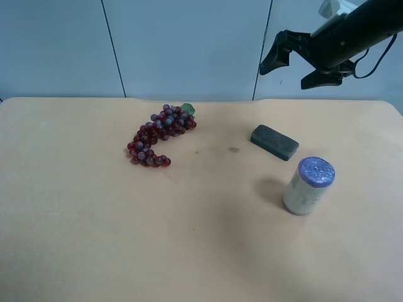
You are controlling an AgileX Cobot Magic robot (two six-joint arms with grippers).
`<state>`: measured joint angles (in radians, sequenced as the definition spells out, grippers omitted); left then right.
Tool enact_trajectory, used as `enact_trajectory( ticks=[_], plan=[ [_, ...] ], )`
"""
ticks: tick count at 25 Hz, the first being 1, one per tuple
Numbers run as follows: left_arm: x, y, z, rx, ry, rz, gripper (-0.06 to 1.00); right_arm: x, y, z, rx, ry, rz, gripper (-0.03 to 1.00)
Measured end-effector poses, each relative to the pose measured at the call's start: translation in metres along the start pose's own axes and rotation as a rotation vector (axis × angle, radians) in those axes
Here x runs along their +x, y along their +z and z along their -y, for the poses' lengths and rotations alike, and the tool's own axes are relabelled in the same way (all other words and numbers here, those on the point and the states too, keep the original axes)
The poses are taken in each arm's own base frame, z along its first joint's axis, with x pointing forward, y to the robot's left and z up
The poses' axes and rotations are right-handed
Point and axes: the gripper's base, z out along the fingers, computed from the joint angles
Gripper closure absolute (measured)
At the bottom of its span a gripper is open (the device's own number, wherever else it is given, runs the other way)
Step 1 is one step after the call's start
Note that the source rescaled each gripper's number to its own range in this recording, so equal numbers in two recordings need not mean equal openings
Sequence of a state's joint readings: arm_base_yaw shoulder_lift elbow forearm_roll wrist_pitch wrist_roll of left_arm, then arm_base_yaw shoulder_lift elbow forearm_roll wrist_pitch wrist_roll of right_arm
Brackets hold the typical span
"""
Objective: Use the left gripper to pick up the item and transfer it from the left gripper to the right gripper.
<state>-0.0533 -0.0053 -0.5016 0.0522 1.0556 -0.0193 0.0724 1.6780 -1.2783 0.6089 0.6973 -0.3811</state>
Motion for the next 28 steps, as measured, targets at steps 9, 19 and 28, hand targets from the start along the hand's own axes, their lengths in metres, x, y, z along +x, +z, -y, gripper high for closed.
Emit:
enact_trajectory(
  ticks=[9, 19, 28],
  plan=[
    [0.000, 0.000, 0.000, 0.000, 0.000, 0.000, -0.06, 0.016, -0.075, -0.021, 0.080, -0.051, -0.085, -0.03],
    [0.000, 0.000, 0.000, 0.000, 0.000, 0.000, -0.06, 0.047, -0.150, -0.039, 0.168, -0.106, -0.161, -0.03],
    [0.000, 0.000, 0.000, 0.000, 0.000, 0.000, -0.06, 0.095, -0.206, -0.054, 0.181, -0.143, -0.019, -0.03]
  ],
)
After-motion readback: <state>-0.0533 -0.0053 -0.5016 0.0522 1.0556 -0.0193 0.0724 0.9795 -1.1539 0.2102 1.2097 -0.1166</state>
